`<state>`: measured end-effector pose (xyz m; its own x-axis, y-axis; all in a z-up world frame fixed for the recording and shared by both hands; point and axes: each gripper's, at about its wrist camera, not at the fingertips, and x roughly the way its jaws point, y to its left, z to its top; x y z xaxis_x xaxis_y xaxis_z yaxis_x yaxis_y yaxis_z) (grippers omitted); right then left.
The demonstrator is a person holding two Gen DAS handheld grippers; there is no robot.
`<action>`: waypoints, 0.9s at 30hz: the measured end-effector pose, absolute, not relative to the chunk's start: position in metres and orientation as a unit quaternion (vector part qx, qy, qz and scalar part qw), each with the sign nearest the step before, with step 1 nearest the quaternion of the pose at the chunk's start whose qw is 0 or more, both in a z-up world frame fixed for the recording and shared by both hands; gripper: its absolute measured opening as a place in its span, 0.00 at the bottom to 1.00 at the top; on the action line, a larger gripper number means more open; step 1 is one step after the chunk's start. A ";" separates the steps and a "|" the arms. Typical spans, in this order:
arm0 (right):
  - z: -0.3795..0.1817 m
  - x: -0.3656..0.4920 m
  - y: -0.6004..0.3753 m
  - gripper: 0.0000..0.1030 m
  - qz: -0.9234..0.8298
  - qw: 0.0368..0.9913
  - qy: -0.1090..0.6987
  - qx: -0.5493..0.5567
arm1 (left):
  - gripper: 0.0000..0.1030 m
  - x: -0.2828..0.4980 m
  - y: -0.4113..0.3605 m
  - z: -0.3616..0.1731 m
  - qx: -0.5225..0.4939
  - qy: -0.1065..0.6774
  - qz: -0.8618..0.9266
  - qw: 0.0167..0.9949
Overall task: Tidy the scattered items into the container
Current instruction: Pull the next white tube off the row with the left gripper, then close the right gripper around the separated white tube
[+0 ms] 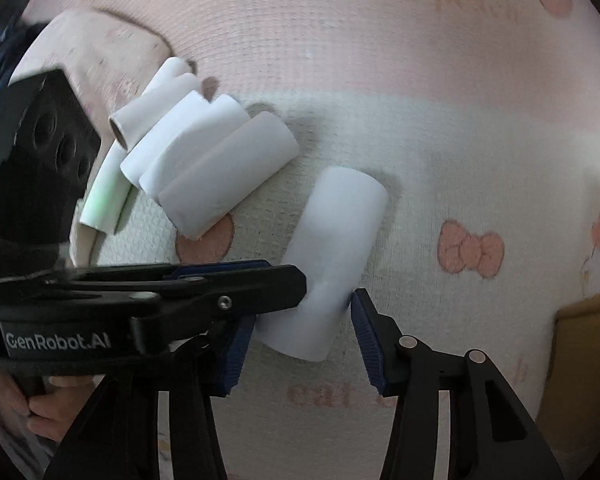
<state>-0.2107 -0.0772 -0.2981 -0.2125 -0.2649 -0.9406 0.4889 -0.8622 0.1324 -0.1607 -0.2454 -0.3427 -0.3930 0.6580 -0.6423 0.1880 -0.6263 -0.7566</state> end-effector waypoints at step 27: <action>-0.293 -0.141 -0.008 0.42 -0.724 0.208 0.086 0.652 | 0.28 -0.073 -0.166 -0.346 -0.529 -0.473 0.697 0.105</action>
<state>-0.1408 -0.0078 -0.2934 -0.0626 -0.1890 -0.9800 0.4144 -0.8982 0.1468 -0.0728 -0.1657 -0.3465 -0.4178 0.6467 -0.6381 0.3536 -0.5312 -0.7699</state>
